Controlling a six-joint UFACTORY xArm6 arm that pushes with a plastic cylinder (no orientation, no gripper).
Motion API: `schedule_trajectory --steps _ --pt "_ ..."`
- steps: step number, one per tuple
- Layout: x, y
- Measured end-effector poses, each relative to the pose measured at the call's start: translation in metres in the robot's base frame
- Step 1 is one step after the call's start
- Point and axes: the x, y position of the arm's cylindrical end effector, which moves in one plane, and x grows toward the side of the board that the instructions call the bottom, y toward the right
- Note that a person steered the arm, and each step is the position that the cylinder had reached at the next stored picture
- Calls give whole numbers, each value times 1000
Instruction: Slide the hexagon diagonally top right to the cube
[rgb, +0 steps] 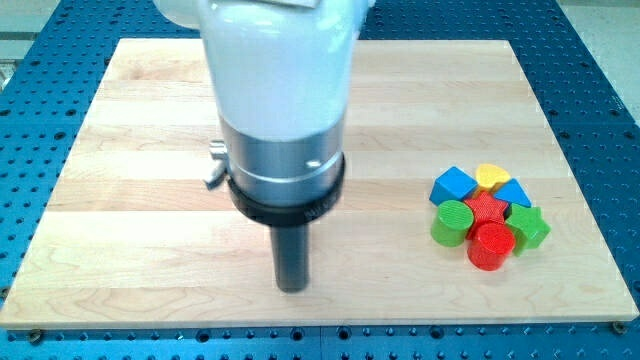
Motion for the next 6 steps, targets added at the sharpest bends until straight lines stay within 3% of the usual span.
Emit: schedule_trajectory --steps 1,2,4,6 --pt "-56 -13" --pt "-81 -12" --pt "-144 164" --pt "-157 248"
